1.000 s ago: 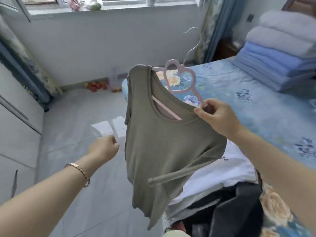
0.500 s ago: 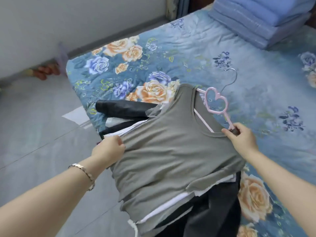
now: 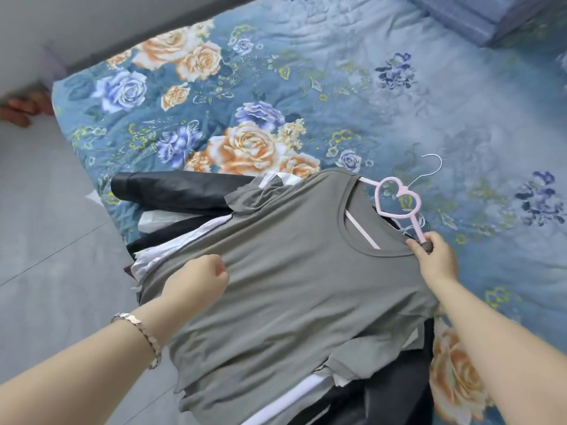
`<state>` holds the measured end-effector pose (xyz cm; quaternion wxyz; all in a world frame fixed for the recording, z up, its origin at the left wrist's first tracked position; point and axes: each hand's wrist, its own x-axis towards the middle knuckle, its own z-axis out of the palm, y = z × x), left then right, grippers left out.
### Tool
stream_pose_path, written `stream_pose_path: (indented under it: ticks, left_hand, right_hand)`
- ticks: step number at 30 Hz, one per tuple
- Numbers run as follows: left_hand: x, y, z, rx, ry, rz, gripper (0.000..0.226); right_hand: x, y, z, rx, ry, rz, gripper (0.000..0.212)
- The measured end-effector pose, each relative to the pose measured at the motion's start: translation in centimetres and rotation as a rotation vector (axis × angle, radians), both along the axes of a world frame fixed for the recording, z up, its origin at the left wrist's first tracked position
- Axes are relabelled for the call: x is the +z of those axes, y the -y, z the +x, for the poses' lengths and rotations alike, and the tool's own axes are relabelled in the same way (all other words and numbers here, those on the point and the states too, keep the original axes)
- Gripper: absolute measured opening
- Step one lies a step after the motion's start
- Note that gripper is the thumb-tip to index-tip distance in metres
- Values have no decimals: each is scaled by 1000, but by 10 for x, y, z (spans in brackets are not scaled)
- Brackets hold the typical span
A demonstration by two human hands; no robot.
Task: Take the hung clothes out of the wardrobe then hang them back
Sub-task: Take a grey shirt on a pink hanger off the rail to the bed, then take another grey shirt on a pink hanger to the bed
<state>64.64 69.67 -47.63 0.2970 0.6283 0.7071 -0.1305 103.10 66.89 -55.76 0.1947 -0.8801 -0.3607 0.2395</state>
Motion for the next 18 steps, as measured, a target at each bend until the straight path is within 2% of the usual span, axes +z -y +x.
stream_pose_path:
  ticks: [1,4,7,11,12,15,18]
  left_hand:
    - [-3,-1,0,-7,0,-6,15]
    - [-7,-3,-1,-12,-1,-17,17]
    - [-4,-2,-3,1,30,-2,18]
    - [5,6,-19,41,45,16,19]
    - [8,10,-27,64,51,18,19]
    - [23,29,-57,140,48,34,19]
    - [48,56,-101,199,25,53,19]
  right_hand:
    - [-4,-2,0,-42,10,-40,23]
    - [-11,0,-10,-214,18,-223,47]
    - [-8,1,-42,-155,-96,-222,35]
    - [4,-4,-120,285,-341,-394,13]
    - [11,-4,-143,409,-378,-455,13]
    - [40,-2,-220,810,-306,-595,19]
    - [78,1,-305,1084,-194,-588,29]
